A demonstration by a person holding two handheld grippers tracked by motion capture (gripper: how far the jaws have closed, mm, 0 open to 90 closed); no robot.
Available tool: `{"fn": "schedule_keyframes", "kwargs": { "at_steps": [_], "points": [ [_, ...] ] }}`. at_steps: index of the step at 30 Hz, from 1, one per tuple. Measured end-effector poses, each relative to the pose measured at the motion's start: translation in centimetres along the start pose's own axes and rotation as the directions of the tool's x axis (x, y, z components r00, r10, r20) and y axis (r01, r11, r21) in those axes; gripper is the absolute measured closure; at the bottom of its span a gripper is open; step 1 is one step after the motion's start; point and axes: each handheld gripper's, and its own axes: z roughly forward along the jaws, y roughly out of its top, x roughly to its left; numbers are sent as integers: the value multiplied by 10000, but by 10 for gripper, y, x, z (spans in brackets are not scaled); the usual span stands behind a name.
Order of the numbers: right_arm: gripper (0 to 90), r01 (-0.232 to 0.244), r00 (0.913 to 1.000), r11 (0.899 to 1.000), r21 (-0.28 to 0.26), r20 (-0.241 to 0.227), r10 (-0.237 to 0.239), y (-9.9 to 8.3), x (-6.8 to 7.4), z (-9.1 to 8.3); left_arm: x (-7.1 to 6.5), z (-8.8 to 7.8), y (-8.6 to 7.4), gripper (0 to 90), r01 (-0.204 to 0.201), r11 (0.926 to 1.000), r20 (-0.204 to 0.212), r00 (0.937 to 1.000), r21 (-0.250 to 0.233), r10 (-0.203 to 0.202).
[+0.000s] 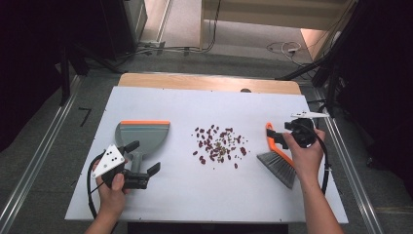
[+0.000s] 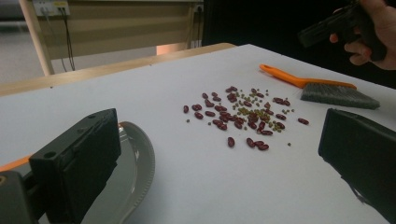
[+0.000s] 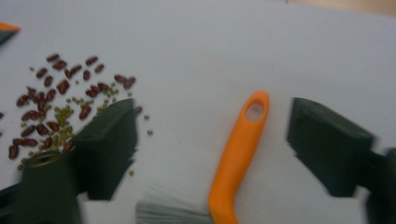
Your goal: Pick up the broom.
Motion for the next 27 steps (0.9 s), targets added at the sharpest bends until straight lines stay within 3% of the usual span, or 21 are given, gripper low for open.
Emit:
{"fn": "schedule_keyframes", "kwargs": {
  "at_steps": [2, 3, 6, 8, 12, 14, 20, 22, 27],
  "points": [
    [372, -296, 9993, 9990, 331, -203, 302, -4, -3, 5, 0, 0, 0, 0, -11, 10000, -7, 10000, 28, 11],
    [399, -384, 9992, 9984, 413, -89, 388, -6, -4, 7, -1, 0, 0, 0, -12, 10000, 6, 10000, 36, 12],
    [401, -326, 9979, 9905, 1332, 590, 250, -10, -4, 14, -1, 1, 0, 0, -30, 10000, 34, 10000, 65, 29],
    [455, -367, 9979, 9837, 1759, 588, 267, -13, -4, 18, -1, 1, 0, 0, -51, 9999, 57, 10000, 104, 50],
    [523, -350, 9966, 9751, 2191, 803, 177, -20, -4, 21, -1, 2, -1, 0, -27, 9999, 76, 10000, 134, 26],
    [547, -150, 9978, 9711, 2383, 662, -8, -22, -3, 22, -1, 3, -1, 0, -39, 9999, 82, 10000, 136, 38],
    [557, -160, 9968, 9616, 2740, 796, -60, -25, 0, 30, -1, 3, -2, 0, -22, 9999, 101, 9999, 155, 21],
    [590, -91, 9916, 9559, 2936, 1262, -293, -28, 1, 35, -1, 4, -2, 0, -22, 9999, 104, 9999, 162, 20],
    [614, 78, 9899, 9488, 3156, 1322, -521, -31, 5, 37, -1, 2, -1, 0, -30, 9999, 79, 10000, 115, 29]
  ]
}}
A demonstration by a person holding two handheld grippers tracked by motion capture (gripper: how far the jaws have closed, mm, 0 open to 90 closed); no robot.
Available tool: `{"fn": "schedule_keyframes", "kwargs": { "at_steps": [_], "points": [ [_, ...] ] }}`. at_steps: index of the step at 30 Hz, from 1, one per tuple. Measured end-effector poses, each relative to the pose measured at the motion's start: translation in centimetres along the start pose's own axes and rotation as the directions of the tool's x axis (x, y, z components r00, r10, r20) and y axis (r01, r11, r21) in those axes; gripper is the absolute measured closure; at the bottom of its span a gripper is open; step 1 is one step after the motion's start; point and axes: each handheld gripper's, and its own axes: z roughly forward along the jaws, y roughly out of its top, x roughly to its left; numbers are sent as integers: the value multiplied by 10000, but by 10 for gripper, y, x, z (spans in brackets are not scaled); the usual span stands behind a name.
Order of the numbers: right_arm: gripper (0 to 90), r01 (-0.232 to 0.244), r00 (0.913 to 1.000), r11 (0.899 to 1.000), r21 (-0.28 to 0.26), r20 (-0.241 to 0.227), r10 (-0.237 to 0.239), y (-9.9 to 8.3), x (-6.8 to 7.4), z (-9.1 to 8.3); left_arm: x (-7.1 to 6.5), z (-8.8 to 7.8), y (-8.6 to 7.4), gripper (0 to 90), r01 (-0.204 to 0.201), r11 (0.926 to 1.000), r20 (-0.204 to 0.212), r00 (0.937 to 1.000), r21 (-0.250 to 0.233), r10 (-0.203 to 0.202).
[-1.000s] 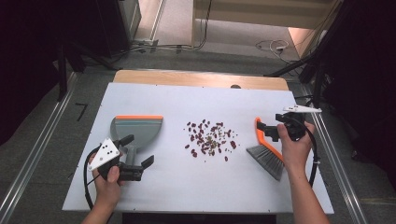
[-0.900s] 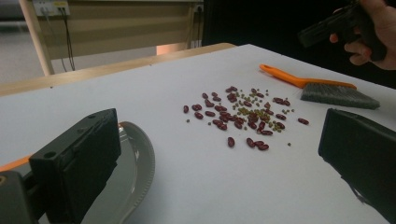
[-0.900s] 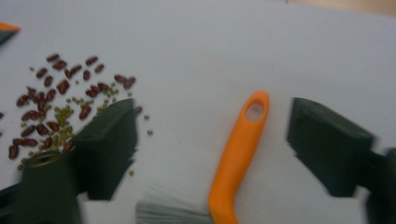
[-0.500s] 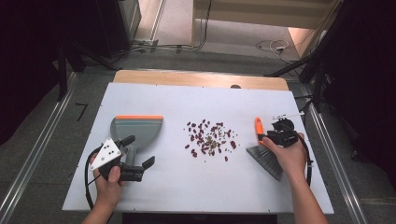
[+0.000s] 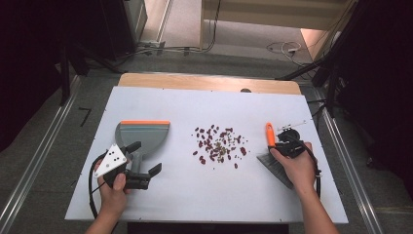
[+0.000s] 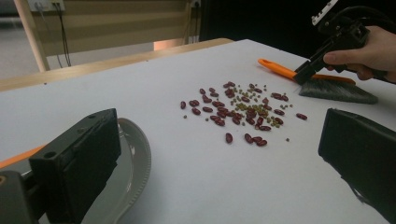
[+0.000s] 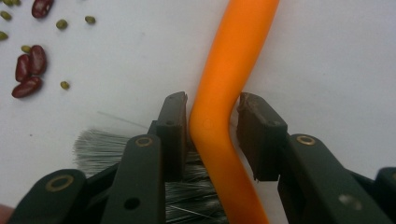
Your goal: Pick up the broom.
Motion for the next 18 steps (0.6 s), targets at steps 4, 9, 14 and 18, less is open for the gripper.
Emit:
{"fn": "schedule_keyframes", "kwargs": {
  "at_steps": [4, 9, 14, 18],
  "points": [
    [627, -49, 9999, 9999, 118, 133, 47, 1, 2, 1, 0, 0, 0, 0, -48, 10000, 16, 10000, 43, 48],
    [670, -211, 9992, 9998, 29, -345, 212, 0, -6, 1, -1, 0, 0, 0, -92, 9999, 45, 9999, 51, 91],
    [672, -125, 9985, 9996, -243, -543, 111, -4, -9, 1, -1, -1, 1, 0, -120, 9999, 65, 9999, 24, 120],
    [672, -51, 9981, 9963, -855, -612, -1, -10, -10, -1, -1, 1, 2, 1, -97, 10000, 83, 9999, -18, 97]
  ]
}}
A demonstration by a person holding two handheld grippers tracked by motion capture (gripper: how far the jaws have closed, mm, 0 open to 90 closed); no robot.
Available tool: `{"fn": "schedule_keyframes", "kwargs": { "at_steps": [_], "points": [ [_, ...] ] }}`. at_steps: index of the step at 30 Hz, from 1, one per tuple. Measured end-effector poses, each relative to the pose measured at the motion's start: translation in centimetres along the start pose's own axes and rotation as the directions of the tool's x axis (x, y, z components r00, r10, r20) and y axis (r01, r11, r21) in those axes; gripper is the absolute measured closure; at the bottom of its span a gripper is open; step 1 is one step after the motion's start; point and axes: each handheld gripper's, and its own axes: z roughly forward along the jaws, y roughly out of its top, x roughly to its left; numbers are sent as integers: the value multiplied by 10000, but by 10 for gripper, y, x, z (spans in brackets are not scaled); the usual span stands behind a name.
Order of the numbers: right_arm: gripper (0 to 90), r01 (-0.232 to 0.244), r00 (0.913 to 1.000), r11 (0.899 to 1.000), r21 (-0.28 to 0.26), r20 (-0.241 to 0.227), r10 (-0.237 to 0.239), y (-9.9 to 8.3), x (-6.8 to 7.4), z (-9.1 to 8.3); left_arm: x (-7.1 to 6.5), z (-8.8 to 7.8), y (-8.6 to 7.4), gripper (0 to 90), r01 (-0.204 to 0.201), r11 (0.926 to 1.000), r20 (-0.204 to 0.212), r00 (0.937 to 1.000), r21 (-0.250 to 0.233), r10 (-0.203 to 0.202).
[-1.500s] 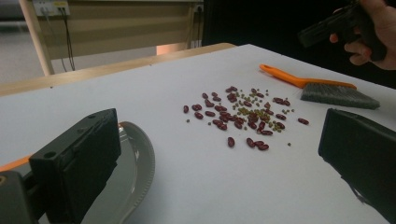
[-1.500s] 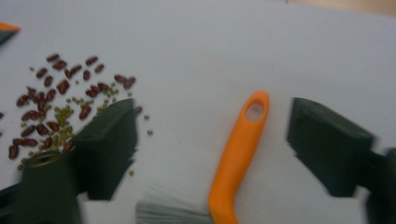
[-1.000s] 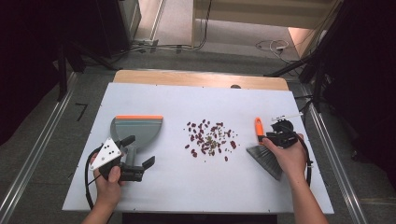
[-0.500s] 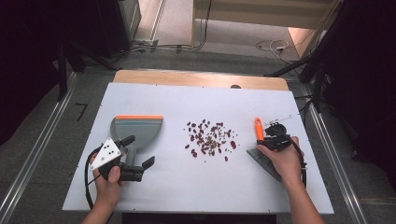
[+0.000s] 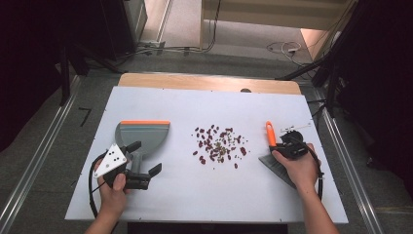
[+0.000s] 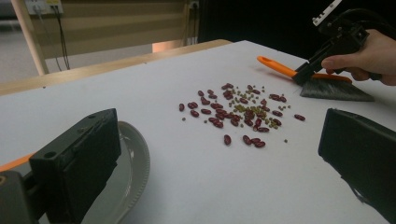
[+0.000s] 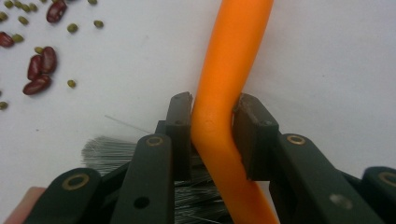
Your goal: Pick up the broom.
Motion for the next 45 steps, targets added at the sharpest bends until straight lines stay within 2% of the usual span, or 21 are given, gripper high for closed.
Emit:
{"fn": "schedule_keyframes", "kwargs": {
  "at_steps": [4, 6, 8, 9, 13, 20, 25, 26, 27, 28, 31, 33, 34, 36, 38, 45],
  "points": [
    [673, -409, 9989, 9943, -989, -254, 386, -5, -7, -9, -1, 1, 0, 1, -87, 9999, 48, 10000, 55, 87],
    [674, -589, 9979, 9869, -1502, -356, 541, -8, -12, -14, -1, 1, 0, 1, -59, 10000, 49, 10000, 37, 59],
    [675, -754, 9963, 9738, -2144, -573, 645, -12, -16, -19, -1, 0, 0, 1, -46, 10000, 25, 10000, 10, 46],
    [676, -787, 9964, 9677, -2396, -503, 685, -13, -17, -22, -1, 0, 0, 0, -26, 10000, 24, 10000, 7, 26],
    [680, -766, 9966, 9327, -3525, -559, 607, -17, -18, -34, -1, 0, 1, 0, -31, 10000, 17, 10000, 15, 31],
    [685, -751, 9970, 8538, -5151, -555, 542, -23, -15, -50, -1, 0, 1, 0, -89, 10000, 35, 10000, -19, 89],
    [687, -523, 9985, 8197, -5704, -409, 352, -22, -8, -59, -2, 0, 2, 1, -113, 9999, 46, 9999, -99, 114],
    [687, -523, 9985, 8197, -5704, -409, 352, -22, -8, -59, -3, 0, 2, 1, -120, 9999, 48, 9999, -107, 121],
    [687, -452, 9989, 8081, -5873, -387, 278, -21, -4, -62, -3, 0, 2, 1, -134, 9998, 56, 9999, -115, 134],
    [687, -392, 9991, 8019, -5962, -359, 221, -20, -1, -64, -5, 0, 3, 0, -170, 9998, 64, 9998, -119, 171],
    [688, -236, 9994, 7864, -6173, -357, 20, -18, 7, -70, -6, 0, 4, 1, -178, 9996, 80, 9998, -201, 179],
    [687, -92, 9993, 7799, -6258, -343, -157, -16, 13, -73, -8, 0, 7, 1, -200, 9991, 109, 9997, -367, 204],
    [687, 4, 9995, 7731, -6343, -250, -211, -15, 17, -75, -8, 0, 7, 0, -200, 9991, 109, 9997, -367, 204],
    [687, 114, 9988, 7717, -6359, -292, -388, -13, 22, -76, -10, 2, 10, 0, -184, 9989, 156, 9997, -424, 191],
    [687, 182, 9982, 7626, -6466, -322, -511, -12, 28, -77, -11, 3, 11, 0, -194, 9991, 182, 9996, -373, 201],
    [687, 400, 9934, 7570, -6522, -552, -1001, -8, 50, -78, -25, 12, 21, 0, -428, 9990, 370, 9984, -107, 432]
  ]
}}
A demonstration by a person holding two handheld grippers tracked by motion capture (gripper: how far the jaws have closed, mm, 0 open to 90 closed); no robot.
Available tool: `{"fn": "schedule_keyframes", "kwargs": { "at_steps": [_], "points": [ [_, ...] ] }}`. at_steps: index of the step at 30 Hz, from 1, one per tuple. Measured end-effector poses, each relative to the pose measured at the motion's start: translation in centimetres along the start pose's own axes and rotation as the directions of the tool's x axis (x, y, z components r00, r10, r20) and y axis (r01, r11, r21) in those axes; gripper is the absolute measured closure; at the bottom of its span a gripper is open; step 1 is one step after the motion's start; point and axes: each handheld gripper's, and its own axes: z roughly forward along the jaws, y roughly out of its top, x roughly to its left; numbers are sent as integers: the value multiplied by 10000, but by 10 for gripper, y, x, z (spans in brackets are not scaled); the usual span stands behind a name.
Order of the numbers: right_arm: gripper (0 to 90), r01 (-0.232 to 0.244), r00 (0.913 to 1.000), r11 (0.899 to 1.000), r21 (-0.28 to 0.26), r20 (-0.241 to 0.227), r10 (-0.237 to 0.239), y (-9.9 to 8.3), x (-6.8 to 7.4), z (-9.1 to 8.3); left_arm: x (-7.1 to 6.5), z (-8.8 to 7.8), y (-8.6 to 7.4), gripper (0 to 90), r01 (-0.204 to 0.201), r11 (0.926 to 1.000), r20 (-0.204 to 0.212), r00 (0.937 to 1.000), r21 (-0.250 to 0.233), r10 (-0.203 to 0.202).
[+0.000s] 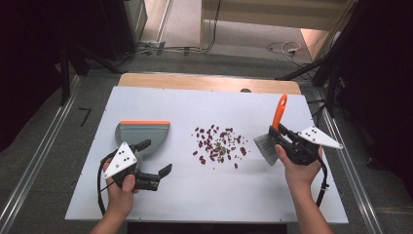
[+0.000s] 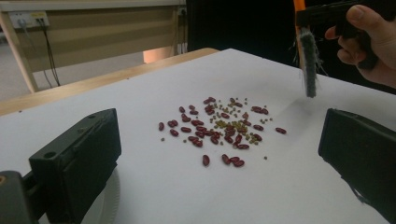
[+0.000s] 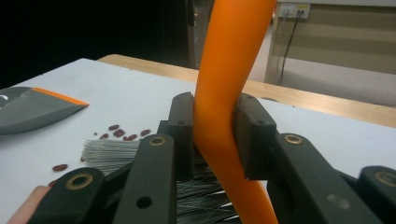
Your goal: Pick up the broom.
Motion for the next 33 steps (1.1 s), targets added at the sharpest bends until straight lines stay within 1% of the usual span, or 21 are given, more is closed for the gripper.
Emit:
{"fn": "schedule_keyframes", "kwargs": {
  "at_steps": [2, 4, 5, 7, 8, 9, 13, 14, 16, 17, 18, 19, 23, 24, 25, 27, 28, 29, 30, 31, 33],
  "points": [
    [687, 136, 9998, 9999, 1, -119, -136, 1, 7, 2, -6, 6, 5, 0, -102, 9999, 100, 9999, 48, 102],
    [687, 218, 9993, 9998, -30, -293, -218, 2, 13, 5, -7, 8, 7, 0, -150, 9999, 153, 9998, 86, 149],
    [688, 244, 9991, 9997, -34, -354, -245, 3, 16, 5, -10, 13, 10, 1, -268, 9994, 257, 9993, 214, 262],
    [688, 288, 9982, 9995, -117, -522, -293, 5, 22, 6, -10, 16, 13, 0, -185, 9995, 586, 9981, 249, 170],
    [688, 288, 9982, 9995, -117, -522, -293, 5, 22, 6, -10, 16, 13, 0, -185, 9995, 586, 9981, 249, 170],
    [688, 398, 9970, 9991, -157, -659, -408, 6, 29, 7, -10, 18, 14, 0, -166, 9995, 626, 9979, 278, 148],
    [688, 703, 9931, 9973, -190, -932, -717, 8, 43, 8, -11, 26, 19, 3, -29, 9996, 720, 9974, 279, 9],
    [688, 751, 9918, 9970, -204, -1020, -768, 8, 46, 9, -11, 29, 23, 18, 92, 9997, 839, 9964, 218, -110],
    [688, 758, 9911, 9970, -182, -1087, -773, 8, 49, 9, -11, 30, 27, 38, 141, 9996, 872, 9961, 247, -162],
    [688, 853, 9889, 9961, -203, -1201, -871, 8, 56, 10, -11, 32, 30, 39, 245, 9995, 913, 9955, 206, -263],
    [688, 925, 9874, 9955, -190, -1271, -942, 9, 59, 11, -12, 34, 36, 40, 434, 9990, 1024, 9938, 114, -444],
    [688, 954, 9866, 9953, -193, -1310, -971, 9, 63, 12, -12, 36, 38, 43, 489, 9987, 1075, 9930, 115, -498],
    [688, 1147, 9814, 9933, -162, -1532, -1159, 8, 77, 17, -15, 43, 43, 51, 569, 9984, 1162, 9916, 74, -574],
    [688, 1147, 9814, 9933, -162, -1532, -1159, 8, 77, 17, -16, 45, 44, 51, 637, 9979, 1196, 9907, 78, -642],
    [688, 1243, 9778, 9922, -136, -1681, -1248, 8, 85, 20, -18, 48, 45, 57, 640, 9979, 1179, 9909, 130, -651],
    [688, 1367, 9742, 9905, -119, -1797, -1366, 7, 92, 22, -21, 53, 48, 59, 673, 9976, 1177, 9906, 185, -690],
    [688, 1367, 9742, 9905, -119, -1797, -1366, 7, 92, 22, -22, 55, 49, 59, 685, 9974, 1238, 9898, 220, -707],
    [688, 1494, 9704, 9888, -60, -1909, -1478, 5, 99, 25, -24, 57, 50, 65, 731, 9970, 1281, 9889, 235, -755],
    [688, 1482, 9693, 9889, -50, -1975, -1463, 5, 102, 27, -25, 59, 53, 69, 883, 9958, 1341, 9868, 226, -906],
    [688, 1536, 9671, 9881, -32, -2049, -1510, 4, 105, 28, -25, 59, 53, 69, 883, 9958, 1341, 9868, 226, -906],
    [688, 1628, 9644, 9867, -11, -2110, -1594, 3, 111, 30, -26, 60, 54, 74, 1078, 9940, 1398, 9841, 178, -1092]
  ]
}}
